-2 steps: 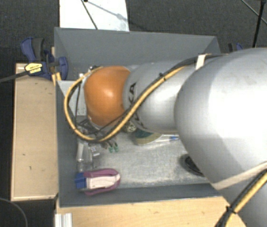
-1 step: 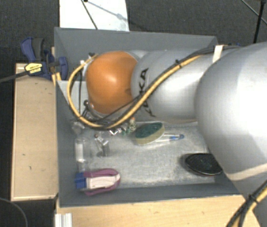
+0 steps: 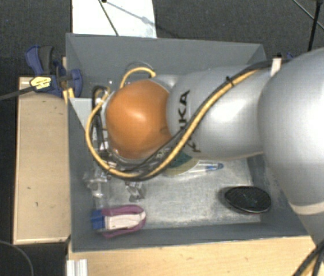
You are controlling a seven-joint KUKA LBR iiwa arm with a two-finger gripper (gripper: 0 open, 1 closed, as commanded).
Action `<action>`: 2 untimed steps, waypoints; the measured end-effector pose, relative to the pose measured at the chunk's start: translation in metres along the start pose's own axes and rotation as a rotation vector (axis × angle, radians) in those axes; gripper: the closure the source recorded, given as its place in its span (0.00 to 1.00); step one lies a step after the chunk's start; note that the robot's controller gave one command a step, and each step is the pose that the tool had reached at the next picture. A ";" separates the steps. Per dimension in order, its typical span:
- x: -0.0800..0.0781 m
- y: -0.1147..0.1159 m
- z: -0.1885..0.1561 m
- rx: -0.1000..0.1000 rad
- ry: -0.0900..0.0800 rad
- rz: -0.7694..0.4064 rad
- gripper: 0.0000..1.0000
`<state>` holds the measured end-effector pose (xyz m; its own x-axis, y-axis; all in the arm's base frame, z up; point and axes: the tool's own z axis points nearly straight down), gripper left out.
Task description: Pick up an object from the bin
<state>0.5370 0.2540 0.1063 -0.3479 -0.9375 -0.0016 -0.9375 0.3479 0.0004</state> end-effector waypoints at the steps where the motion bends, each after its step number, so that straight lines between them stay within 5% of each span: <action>1: -0.007 -0.032 0.036 0.003 0.005 0.194 0.00; 2: -0.008 -0.030 0.034 0.009 0.002 -0.087 0.00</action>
Offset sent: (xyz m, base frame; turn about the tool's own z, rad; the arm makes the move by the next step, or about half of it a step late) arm 0.0307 -0.0006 -0.0363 0.1897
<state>0.5679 0.2508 0.0720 -0.2649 -0.9643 0.0006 -0.9642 0.2649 -0.0084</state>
